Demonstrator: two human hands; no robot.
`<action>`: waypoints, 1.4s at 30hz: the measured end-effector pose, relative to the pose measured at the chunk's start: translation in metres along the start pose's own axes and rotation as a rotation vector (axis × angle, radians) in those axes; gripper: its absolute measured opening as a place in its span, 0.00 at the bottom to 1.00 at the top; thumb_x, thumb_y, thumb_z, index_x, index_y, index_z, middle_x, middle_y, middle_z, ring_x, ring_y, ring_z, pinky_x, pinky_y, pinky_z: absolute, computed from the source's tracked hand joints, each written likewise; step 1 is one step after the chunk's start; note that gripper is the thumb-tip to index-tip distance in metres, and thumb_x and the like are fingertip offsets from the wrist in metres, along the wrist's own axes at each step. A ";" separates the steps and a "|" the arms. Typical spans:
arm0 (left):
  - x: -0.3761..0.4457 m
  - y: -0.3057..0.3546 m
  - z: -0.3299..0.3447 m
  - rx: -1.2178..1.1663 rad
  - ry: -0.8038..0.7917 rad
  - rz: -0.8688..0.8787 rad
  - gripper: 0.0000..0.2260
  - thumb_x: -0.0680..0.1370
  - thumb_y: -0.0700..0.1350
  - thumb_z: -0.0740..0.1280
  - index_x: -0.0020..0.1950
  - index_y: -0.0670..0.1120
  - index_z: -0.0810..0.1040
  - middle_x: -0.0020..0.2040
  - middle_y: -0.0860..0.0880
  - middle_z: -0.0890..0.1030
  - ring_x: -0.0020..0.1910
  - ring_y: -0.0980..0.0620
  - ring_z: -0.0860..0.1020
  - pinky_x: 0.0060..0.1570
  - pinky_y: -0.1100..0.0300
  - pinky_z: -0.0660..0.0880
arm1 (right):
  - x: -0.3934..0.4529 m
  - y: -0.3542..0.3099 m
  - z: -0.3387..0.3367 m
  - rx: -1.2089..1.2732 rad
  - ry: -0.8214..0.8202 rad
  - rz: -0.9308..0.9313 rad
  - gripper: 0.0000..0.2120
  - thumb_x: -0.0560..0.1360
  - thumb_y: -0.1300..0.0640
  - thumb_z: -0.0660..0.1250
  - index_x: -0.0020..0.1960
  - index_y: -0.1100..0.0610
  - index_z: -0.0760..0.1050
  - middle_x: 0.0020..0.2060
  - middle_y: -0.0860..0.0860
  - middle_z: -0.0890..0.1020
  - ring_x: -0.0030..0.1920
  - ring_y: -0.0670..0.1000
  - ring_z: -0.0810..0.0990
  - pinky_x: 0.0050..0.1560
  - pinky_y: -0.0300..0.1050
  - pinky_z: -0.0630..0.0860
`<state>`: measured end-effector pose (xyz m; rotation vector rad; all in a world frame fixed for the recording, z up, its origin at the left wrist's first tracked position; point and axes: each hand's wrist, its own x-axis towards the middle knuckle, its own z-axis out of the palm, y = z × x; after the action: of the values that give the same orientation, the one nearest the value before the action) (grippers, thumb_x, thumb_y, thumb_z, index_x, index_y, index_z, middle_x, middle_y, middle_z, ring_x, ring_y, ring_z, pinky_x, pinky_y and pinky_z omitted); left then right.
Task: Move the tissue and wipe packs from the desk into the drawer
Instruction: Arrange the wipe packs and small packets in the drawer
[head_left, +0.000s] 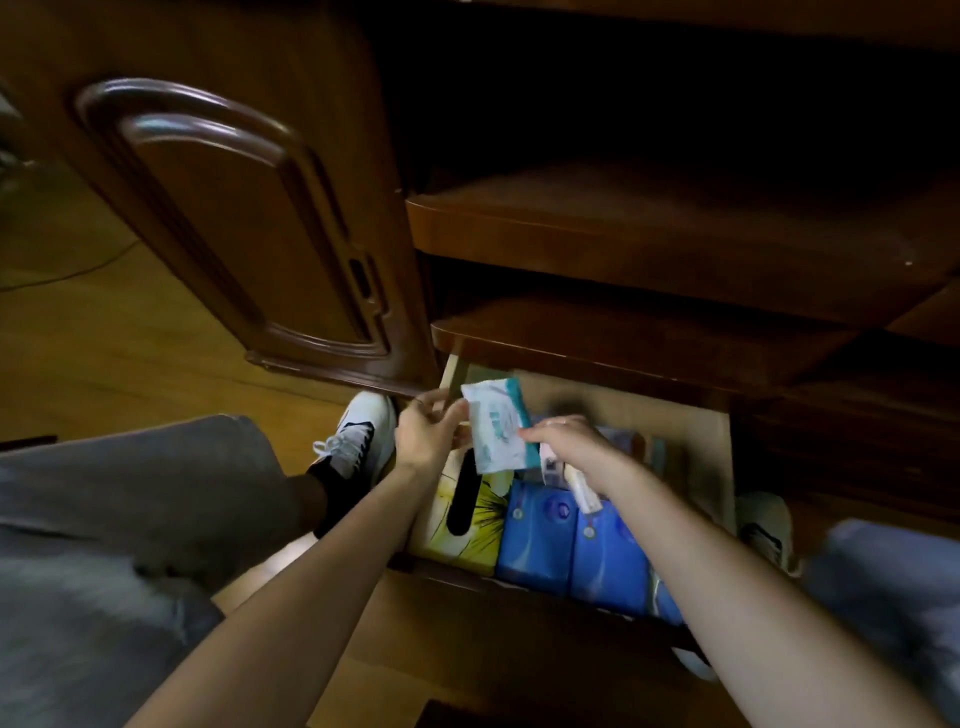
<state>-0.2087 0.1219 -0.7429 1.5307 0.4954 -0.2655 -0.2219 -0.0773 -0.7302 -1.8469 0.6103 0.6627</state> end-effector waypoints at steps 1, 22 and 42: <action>0.004 0.001 -0.005 0.123 0.056 0.070 0.12 0.79 0.45 0.71 0.61 0.43 0.78 0.47 0.46 0.85 0.41 0.52 0.84 0.41 0.55 0.82 | 0.006 -0.001 0.001 0.041 0.080 0.032 0.10 0.73 0.51 0.73 0.51 0.57 0.82 0.48 0.53 0.84 0.41 0.45 0.78 0.37 0.40 0.71; 0.023 -0.011 -0.014 1.052 -0.024 0.372 0.18 0.79 0.60 0.64 0.66 0.56 0.79 0.73 0.50 0.68 0.74 0.47 0.60 0.70 0.47 0.60 | 0.064 -0.015 0.016 0.081 0.038 -0.059 0.02 0.75 0.53 0.72 0.46 0.50 0.79 0.52 0.51 0.80 0.44 0.42 0.77 0.34 0.38 0.69; 0.019 -0.054 -0.001 1.180 0.040 0.416 0.21 0.75 0.62 0.63 0.63 0.51 0.72 0.63 0.46 0.69 0.60 0.41 0.74 0.46 0.47 0.79 | 0.010 0.015 -0.085 -1.345 0.124 -0.149 0.12 0.78 0.58 0.60 0.56 0.48 0.80 0.59 0.51 0.80 0.62 0.59 0.73 0.52 0.49 0.72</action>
<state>-0.2177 0.1239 -0.7994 2.7373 -0.0184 -0.2020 -0.2110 -0.1629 -0.7201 -3.1405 0.0085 0.9649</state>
